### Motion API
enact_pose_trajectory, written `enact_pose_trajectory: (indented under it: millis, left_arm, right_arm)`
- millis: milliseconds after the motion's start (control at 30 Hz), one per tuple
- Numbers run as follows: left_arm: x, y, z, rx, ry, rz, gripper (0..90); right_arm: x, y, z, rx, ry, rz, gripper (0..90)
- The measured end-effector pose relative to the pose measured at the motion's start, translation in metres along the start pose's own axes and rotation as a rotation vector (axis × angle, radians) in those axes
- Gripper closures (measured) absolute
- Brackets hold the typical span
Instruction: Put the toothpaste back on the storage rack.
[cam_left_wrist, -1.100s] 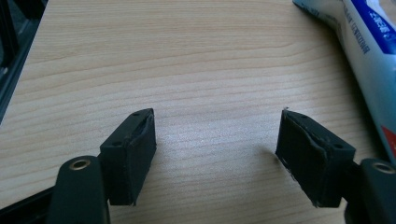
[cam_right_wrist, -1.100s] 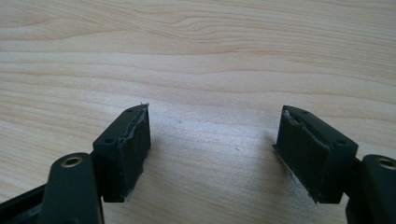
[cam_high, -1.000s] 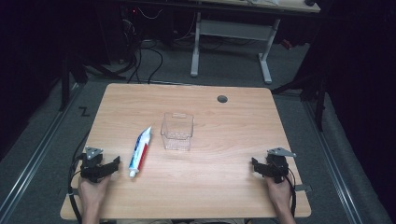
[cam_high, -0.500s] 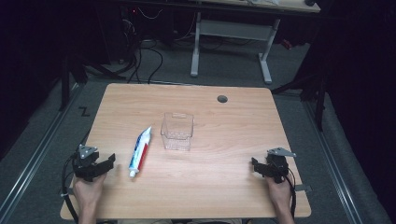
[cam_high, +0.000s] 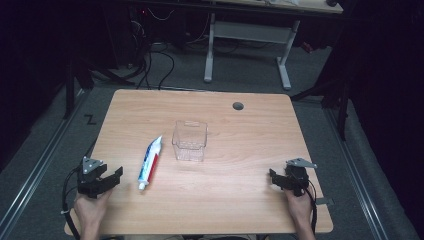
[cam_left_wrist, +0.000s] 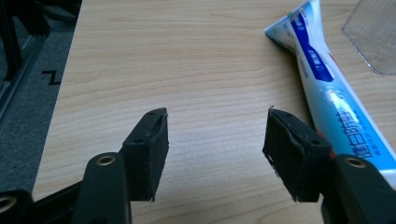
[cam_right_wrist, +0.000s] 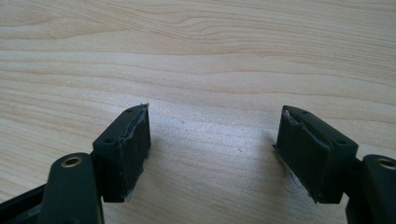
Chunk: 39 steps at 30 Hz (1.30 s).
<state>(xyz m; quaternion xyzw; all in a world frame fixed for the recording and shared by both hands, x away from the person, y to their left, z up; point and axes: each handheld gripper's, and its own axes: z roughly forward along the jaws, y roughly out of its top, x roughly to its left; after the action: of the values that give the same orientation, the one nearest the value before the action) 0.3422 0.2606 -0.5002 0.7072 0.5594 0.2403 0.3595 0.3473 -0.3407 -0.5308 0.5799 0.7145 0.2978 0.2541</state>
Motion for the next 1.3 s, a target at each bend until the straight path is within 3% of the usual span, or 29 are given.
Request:
enact_pose_trajectory:
  millis: [233, 433, 600, 800, 933, 1067, 1167, 1300]
  left_arm:
    - [-0.008, 0.003, -0.008, 0.008, -0.025, 0.013, 44.2]
    - [-0.019, 0.011, -0.01, 0.029, -0.049, 0.057, 46.4]
    - [-0.035, 0.024, -0.01, 0.05, -0.06, 0.126, 45.2]
    - [-0.046, 0.038, -0.006, 0.079, -0.073, 0.18, 43.2]
    - [-0.052, 0.044, -0.003, 0.077, -0.075, 0.21, 43.1]
    - [-0.06, 0.051, 0.003, 0.066, -0.054, 0.276, 43.6]
    - [-0.064, 0.057, 0.008, 0.082, -0.054, 0.279, 43.9]
    - [-0.065, 0.063, 0.015, 0.128, -0.055, 0.249, 42.1]
  right_arm:
    - [0.0, 0.0, 0.0, 0.0, 0.0, 0.0, 25.9]
    - [0.0, 0.0, 0.0, 0.001, 0.0, 0.001, 25.9]
    - [0.0, 0.0, 0.0, 0.001, -0.001, 0.001, 25.9]
    - [0.0, 0.0, 0.0, 0.001, -0.001, 0.001, 25.9]
    - [0.0, 0.0, 0.0, 0.001, -0.001, 0.001, 25.9]
    - [0.0, 0.0, 0.0, 0.001, -0.001, 0.001, 25.9]
    - [0.0, 0.0, 0.0, 0.001, -0.001, 0.0, 25.9]
    - [0.0, 0.0, 0.0, 0.001, -0.001, 0.001, 25.9]
